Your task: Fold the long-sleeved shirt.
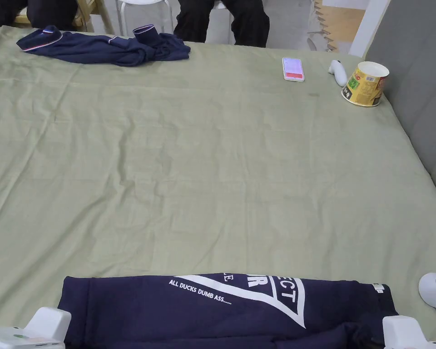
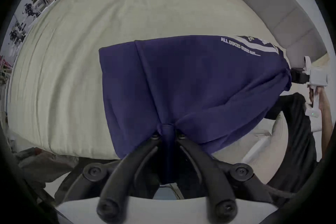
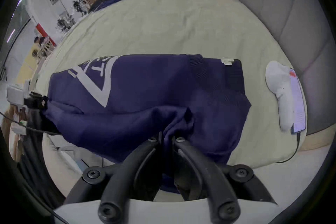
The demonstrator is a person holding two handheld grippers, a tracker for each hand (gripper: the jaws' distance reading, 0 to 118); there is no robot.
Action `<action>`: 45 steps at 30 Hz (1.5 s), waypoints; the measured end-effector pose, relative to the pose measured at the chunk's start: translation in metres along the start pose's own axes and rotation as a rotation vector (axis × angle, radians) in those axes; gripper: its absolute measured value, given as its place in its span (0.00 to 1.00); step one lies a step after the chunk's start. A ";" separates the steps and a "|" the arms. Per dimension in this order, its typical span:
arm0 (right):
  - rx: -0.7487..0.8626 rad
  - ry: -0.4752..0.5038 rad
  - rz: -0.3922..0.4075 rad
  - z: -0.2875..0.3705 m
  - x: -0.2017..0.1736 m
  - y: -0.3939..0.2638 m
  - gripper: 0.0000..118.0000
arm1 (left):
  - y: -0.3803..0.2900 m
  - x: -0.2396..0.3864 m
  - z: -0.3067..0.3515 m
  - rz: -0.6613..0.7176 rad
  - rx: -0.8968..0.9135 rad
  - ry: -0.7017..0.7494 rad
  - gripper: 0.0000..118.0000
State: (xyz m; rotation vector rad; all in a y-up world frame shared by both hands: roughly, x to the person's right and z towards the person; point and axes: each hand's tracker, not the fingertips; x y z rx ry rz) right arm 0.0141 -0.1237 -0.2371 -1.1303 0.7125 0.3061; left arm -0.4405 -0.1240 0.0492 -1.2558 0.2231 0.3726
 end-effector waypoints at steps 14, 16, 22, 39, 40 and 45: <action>0.583 -0.111 -0.019 0.087 -0.039 0.052 0.93 | 0.045 0.037 0.097 0.161 0.602 0.052 0.92; 0.669 -0.153 0.050 0.086 -0.063 0.070 0.85 | 0.062 0.061 0.099 0.135 0.704 0.133 0.88; 0.880 -0.135 0.089 0.080 -0.103 0.104 0.00 | 0.091 0.097 0.098 0.099 0.935 0.247 0.03; 1.023 -0.153 0.189 0.120 -0.145 0.104 0.00 | 0.058 -0.085 0.085 0.324 0.394 -0.317 0.94; 1.028 -0.142 0.194 0.120 -0.146 0.106 0.00 | 0.054 -0.098 0.071 0.341 0.333 -0.366 0.92; 1.017 -0.137 0.236 0.117 -0.157 0.104 0.00 | 0.035 -0.130 0.014 0.515 0.143 -0.618 0.92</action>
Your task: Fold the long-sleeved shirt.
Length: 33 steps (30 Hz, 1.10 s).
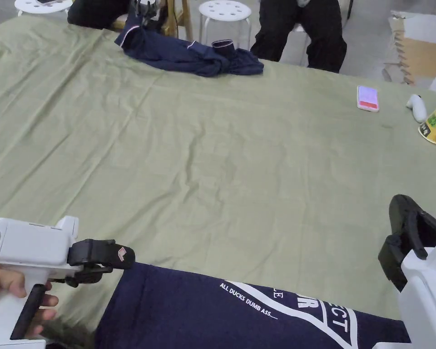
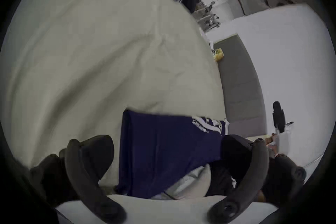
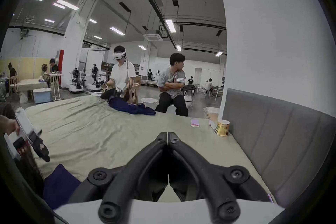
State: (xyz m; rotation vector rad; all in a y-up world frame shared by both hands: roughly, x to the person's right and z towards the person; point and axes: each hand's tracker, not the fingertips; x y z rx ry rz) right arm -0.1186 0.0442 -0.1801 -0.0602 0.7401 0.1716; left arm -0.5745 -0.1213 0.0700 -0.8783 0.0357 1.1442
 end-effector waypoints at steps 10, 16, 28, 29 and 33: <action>-0.060 0.015 -0.044 -0.001 0.001 -0.012 0.00 | -0.016 -0.018 -0.053 -0.026 -0.126 -0.141 0.94; -0.078 0.032 -0.090 -0.007 0.002 -0.018 0.00 | -0.012 -0.015 -0.052 -0.061 -0.127 0.056 0.14; -0.102 0.040 -0.121 -0.017 0.003 -0.024 0.00 | 0.057 0.002 0.017 -0.136 0.061 0.058 0.12; -0.102 0.040 -0.123 -0.017 0.003 -0.024 0.00 | 0.066 0.003 0.026 -0.141 0.083 0.074 0.12; -0.107 0.041 -0.113 -0.022 0.002 -0.024 0.00 | 0.095 0.000 0.068 -0.137 0.148 0.151 0.12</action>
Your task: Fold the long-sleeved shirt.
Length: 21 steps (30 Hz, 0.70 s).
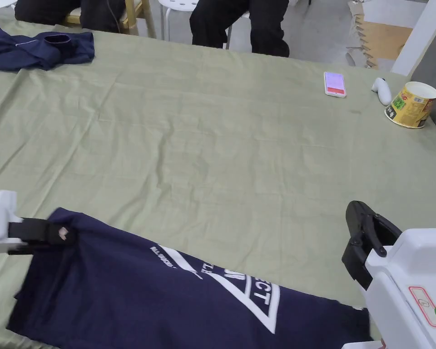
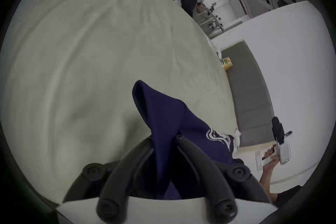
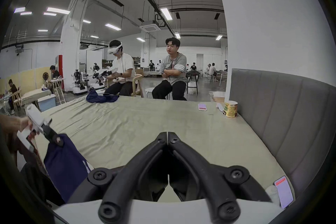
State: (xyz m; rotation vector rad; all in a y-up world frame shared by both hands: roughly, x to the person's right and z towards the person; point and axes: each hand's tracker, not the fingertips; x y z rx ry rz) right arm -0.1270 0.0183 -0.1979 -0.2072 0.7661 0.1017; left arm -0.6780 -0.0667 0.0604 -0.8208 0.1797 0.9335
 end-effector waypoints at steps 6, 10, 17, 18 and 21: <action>-0.002 0.000 -0.003 -0.009 -0.001 0.002 0.00 | 0.027 -0.033 0.060 0.039 0.091 0.151 0.12; -0.001 0.011 0.003 -0.009 -0.005 0.003 0.00 | 0.017 -0.013 0.069 -0.022 0.064 0.119 0.11; -0.007 0.016 0.029 -0.001 -0.006 0.001 0.00 | -0.040 0.119 0.011 -0.115 -0.046 -0.141 0.11; -0.007 0.014 0.029 0.001 -0.005 0.001 0.00 | -0.047 0.137 -0.002 -0.133 -0.057 -0.196 0.11; -0.002 0.000 0.022 0.007 0.002 0.001 0.00 | -0.071 0.193 -0.052 -0.128 -0.136 -0.293 0.11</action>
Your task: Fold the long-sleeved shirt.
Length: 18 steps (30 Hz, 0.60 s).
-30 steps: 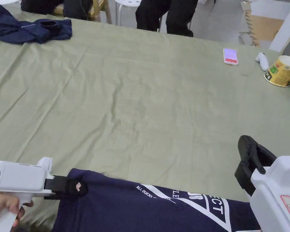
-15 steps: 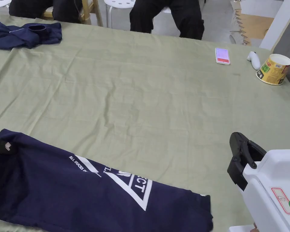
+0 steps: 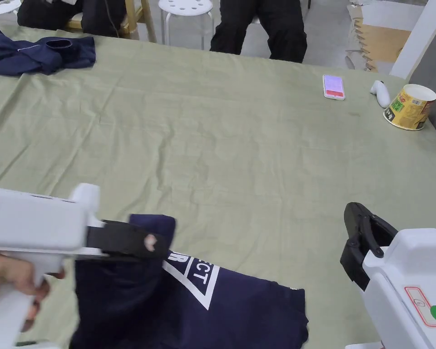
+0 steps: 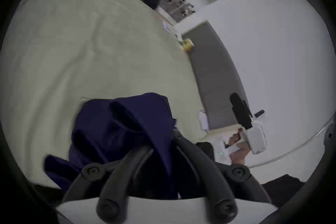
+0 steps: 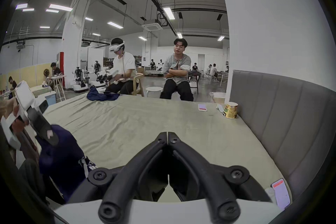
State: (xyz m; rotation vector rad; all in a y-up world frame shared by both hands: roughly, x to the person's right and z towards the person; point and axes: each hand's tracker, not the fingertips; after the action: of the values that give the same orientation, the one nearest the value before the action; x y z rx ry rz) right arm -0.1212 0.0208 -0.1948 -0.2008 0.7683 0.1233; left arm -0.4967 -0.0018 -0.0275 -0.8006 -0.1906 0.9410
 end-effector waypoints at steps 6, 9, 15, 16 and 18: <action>0.006 -0.047 -0.009 0.012 0.020 -0.001 0.00 | -0.027 0.028 -0.130 0.049 -0.133 -0.043 0.11; 0.000 -0.073 -0.010 0.015 0.027 -0.004 0.00 | -0.039 0.016 -0.181 0.111 -0.145 -0.016 0.11; -0.003 -0.078 -0.008 0.017 0.030 -0.007 0.00 | -0.049 0.003 -0.204 0.192 -0.124 -0.009 0.36; -0.003 -0.077 -0.008 0.017 0.030 -0.006 0.00 | -0.049 0.006 -0.193 0.194 -0.104 -0.067 0.61; 0.001 -0.071 -0.010 0.016 0.028 -0.005 0.00 | -0.046 0.019 -0.166 0.148 -0.072 -0.142 0.89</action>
State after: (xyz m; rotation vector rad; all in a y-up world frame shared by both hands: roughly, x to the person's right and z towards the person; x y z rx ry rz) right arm -0.0894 0.0203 -0.2024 -0.1987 0.6969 0.1202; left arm -0.3762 -0.0899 -0.1164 -0.8225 -0.2925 1.1369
